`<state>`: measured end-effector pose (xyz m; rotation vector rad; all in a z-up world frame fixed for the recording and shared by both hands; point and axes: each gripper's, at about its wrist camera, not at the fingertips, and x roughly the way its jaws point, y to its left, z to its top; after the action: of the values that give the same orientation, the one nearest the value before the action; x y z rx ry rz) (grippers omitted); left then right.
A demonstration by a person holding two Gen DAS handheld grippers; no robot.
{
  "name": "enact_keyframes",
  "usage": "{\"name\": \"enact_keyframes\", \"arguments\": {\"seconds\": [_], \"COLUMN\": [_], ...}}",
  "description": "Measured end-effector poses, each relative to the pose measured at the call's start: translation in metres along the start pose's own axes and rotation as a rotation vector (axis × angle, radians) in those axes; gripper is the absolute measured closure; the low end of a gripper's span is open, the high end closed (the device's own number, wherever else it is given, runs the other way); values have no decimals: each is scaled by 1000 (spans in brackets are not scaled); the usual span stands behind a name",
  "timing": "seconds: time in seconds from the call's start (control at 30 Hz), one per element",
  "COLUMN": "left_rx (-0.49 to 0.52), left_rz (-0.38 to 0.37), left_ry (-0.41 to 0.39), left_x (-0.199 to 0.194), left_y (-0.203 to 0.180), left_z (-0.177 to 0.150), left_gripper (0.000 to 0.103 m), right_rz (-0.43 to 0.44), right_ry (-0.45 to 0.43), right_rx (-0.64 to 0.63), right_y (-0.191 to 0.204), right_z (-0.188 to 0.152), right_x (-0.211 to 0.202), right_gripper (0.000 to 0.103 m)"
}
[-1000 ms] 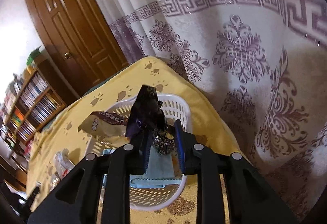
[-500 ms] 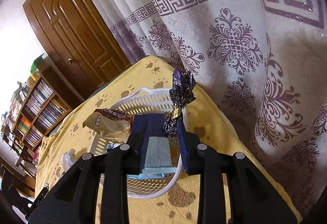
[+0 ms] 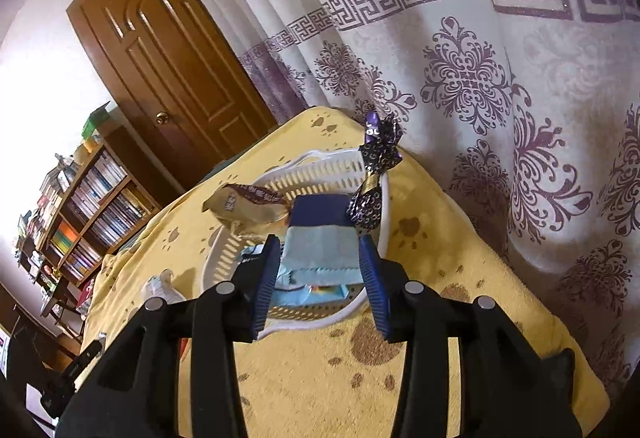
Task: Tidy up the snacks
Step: 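Carry the purple-wrapped candy with the right tool into the basket and release, then carry the silver-and-blue packet with the left tool into the basket and release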
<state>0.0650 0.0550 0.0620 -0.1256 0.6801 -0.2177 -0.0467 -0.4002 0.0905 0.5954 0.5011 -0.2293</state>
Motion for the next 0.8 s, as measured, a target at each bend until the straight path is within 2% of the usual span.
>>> {"name": "enact_keyframes", "arguments": {"seconds": [0.37,0.57,0.8], "left_rx": [135,214,286], "left_rz": [-113,-184,-264], "left_ry": [-19,-1,25], "left_x": [-11,0,17], "left_y": [-92,-150,-211], "left_z": [10,12,11], "left_gripper": [79,79,79], "right_rz": [48,49,70], "right_ry": [11,-9,7], "right_rx": [-65,-131,-156], "right_y": [3,7,5], "right_z": [-20,-30,-40], "right_x": [-8,-16,-16], "right_gripper": [61,61,61]}}
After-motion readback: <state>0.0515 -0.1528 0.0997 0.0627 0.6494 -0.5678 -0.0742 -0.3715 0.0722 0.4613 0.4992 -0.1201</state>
